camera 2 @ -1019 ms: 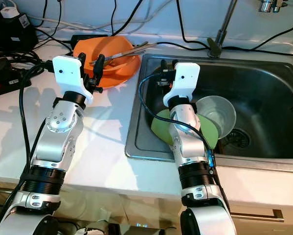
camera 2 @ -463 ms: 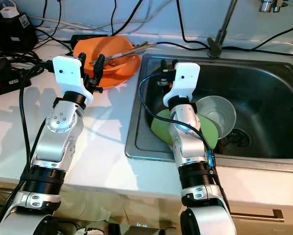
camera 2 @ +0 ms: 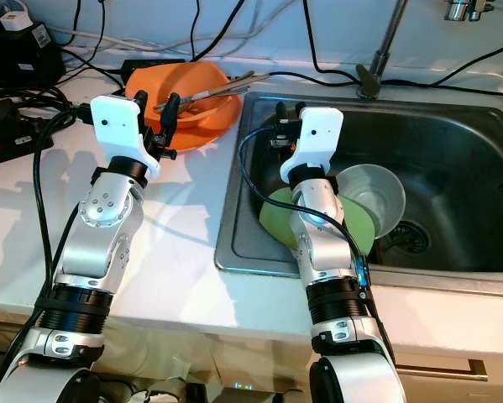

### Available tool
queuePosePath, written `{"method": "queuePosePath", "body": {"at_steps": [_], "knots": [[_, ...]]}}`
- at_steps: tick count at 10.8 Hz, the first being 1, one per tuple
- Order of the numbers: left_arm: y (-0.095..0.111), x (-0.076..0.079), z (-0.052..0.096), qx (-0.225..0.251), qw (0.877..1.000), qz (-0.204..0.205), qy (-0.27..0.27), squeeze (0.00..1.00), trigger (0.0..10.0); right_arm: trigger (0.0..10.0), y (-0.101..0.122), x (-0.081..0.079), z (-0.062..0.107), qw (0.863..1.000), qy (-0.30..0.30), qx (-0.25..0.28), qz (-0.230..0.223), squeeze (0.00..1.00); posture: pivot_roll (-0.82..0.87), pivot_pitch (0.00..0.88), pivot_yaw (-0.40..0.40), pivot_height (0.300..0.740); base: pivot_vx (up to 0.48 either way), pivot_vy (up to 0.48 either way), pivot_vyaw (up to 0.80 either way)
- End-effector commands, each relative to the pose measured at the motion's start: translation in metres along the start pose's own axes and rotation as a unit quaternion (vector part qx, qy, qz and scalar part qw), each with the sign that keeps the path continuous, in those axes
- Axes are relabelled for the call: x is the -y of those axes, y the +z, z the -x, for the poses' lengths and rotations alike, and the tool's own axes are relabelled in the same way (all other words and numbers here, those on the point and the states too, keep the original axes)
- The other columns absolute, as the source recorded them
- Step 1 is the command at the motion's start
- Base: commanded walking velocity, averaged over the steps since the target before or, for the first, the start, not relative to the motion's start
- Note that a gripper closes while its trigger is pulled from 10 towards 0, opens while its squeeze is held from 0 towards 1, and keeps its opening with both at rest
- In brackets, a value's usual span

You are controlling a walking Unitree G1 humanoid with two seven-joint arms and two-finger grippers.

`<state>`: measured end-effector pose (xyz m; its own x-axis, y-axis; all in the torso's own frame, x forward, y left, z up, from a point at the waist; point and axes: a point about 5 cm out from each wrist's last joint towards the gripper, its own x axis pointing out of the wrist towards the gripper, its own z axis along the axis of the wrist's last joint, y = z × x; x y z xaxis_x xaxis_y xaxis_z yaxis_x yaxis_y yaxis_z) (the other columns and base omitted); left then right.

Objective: Kitchen organization

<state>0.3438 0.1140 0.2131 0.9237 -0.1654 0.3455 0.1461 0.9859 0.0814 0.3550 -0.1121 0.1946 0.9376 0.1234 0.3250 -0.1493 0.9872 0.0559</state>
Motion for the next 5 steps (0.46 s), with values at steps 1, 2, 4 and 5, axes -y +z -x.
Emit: {"method": "queuePosePath", "body": {"at_steps": [1, 2, 4, 5], "knots": [[0.0027, 0.0020, -0.0021, 0.002, 1.000, -0.004, -0.003, 0.00, 10.0, 10.0, 0.0015, -0.0018, -0.0012, 1.000, 0.005, 0.004, -0.005, 0.00, 0.06, 0.084, 0.029, 0.740, 0.000, 0.000, 0.00], [-0.0003, 0.0039, -0.0019, -0.011, 1.000, 0.004, -0.006, 0.00, 10.0, 10.0, 0.0014, -0.0017, -0.0010, 1.000, 0.005, 0.004, -0.004, 0.00, 0.06, 0.083, 0.028, 0.740, 0.000, 0.000, 0.00], [-0.0019, 0.0044, -0.0020, -0.019, 1.000, 0.009, -0.007, 0.00, 10.0, 10.0, 0.0012, -0.0017, -0.0011, 1.000, 0.006, 0.003, -0.004, 0.00, 0.06, 0.084, 0.028, 0.740, 0.000, 0.000, 0.00], [-0.0021, 0.0038, -0.0020, -0.020, 1.000, 0.008, -0.006, 0.00, 10.0, 10.0, 0.0010, -0.0018, -0.0011, 1.000, 0.006, 0.003, -0.004, 0.00, 0.06, 0.084, 0.028, 0.740, 0.000, 0.000, 0.00]]}}
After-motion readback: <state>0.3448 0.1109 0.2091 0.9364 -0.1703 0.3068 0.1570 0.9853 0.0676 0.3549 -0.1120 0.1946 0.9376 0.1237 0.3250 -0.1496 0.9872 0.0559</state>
